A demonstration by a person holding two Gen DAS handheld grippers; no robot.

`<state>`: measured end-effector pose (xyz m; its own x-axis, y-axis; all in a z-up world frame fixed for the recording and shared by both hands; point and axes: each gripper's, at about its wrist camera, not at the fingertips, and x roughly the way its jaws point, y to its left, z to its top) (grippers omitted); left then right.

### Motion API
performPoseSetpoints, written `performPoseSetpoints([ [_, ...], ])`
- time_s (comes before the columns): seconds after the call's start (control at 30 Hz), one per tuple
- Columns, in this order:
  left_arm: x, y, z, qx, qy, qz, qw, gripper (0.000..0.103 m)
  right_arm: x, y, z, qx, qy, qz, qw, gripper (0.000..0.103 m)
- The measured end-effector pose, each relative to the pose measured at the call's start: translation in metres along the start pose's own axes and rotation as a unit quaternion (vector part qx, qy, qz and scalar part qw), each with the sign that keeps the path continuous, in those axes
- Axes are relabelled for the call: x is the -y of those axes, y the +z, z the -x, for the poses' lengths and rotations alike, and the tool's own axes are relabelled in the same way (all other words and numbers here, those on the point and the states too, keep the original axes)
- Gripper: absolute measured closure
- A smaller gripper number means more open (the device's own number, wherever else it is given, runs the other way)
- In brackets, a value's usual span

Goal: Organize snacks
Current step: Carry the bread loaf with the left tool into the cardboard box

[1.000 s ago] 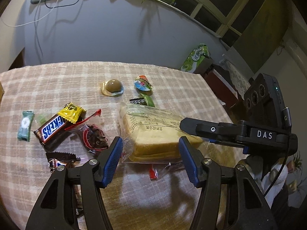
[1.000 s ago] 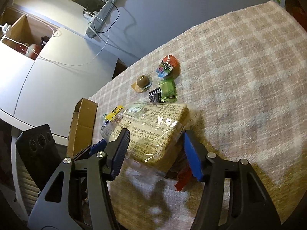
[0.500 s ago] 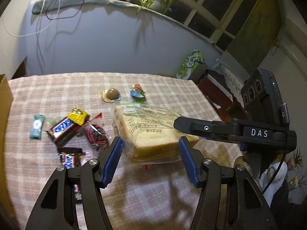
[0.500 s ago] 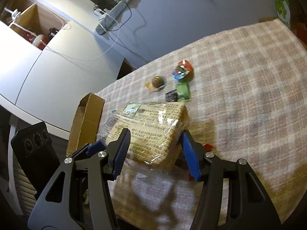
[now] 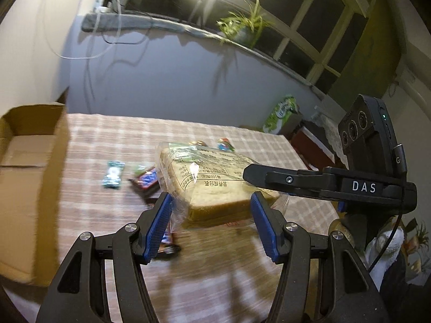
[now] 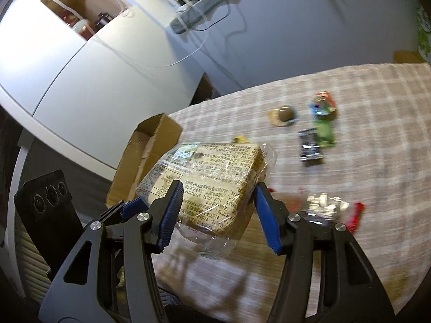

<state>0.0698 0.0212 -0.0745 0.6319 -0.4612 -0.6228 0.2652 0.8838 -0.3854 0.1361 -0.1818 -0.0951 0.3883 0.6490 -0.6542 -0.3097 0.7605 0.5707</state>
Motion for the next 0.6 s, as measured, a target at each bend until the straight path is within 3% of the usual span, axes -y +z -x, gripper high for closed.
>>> performPoseSetpoints([
  [0.6,-0.102,-0.01,0.088,0.063,0.088,0.07,0.9917,0.044,-0.14,0.009,-0.099,-0.056,0.036,0.105,0.992,0.046],
])
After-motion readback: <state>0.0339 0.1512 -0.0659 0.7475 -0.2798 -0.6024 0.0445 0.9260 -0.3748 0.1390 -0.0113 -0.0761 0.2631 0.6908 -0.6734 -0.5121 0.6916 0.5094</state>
